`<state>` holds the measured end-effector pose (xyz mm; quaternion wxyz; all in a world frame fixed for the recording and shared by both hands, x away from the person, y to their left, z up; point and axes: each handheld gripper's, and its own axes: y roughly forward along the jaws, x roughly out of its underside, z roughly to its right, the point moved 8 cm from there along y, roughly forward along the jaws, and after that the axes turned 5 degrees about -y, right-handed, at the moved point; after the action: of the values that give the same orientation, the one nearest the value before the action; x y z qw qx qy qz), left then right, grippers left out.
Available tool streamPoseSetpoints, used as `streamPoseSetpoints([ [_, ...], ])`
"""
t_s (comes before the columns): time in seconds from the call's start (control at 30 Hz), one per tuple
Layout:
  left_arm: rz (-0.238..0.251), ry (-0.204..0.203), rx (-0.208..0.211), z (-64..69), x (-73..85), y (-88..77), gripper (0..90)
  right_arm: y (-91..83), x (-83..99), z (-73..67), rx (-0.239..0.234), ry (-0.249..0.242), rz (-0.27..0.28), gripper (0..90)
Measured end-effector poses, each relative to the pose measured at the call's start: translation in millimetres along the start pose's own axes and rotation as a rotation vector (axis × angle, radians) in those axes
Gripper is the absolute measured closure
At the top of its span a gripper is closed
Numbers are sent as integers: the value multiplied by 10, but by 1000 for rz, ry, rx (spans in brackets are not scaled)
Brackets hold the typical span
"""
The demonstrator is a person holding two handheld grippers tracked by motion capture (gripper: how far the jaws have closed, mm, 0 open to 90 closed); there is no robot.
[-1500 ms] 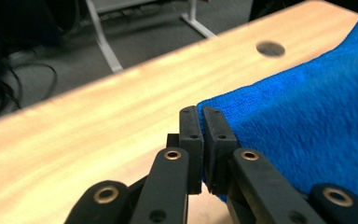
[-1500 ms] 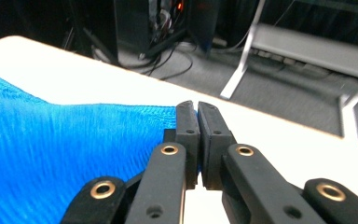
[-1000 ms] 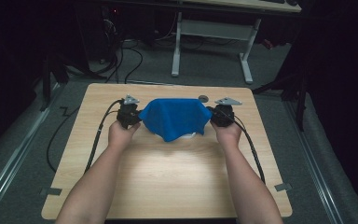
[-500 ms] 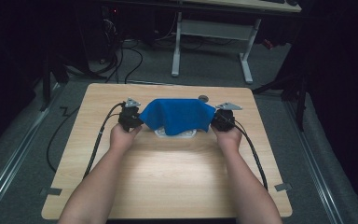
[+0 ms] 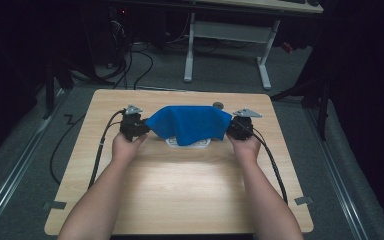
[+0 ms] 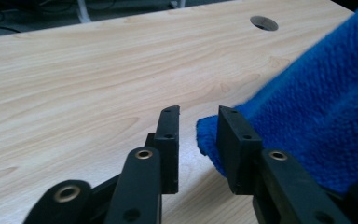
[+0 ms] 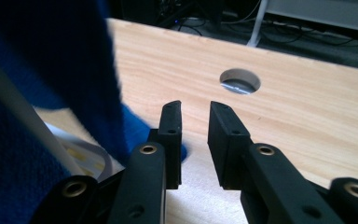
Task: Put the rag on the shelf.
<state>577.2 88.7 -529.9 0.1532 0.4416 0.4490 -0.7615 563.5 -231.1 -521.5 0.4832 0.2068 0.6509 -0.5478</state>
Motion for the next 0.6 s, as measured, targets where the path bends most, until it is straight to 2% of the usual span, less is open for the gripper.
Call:
streamPoseSetpoints([
  [0.2,34,-5,-18,-35,-84,-116,650,-136,-123,65,11,19,47,732],
  [0.4,62,-15,-39,-96,-147,-227,616,-283,-247,188,34,34,83,725],
  [0.6,92,-14,-63,-150,-219,-331,597,-373,-296,276,54,31,95,713],
])
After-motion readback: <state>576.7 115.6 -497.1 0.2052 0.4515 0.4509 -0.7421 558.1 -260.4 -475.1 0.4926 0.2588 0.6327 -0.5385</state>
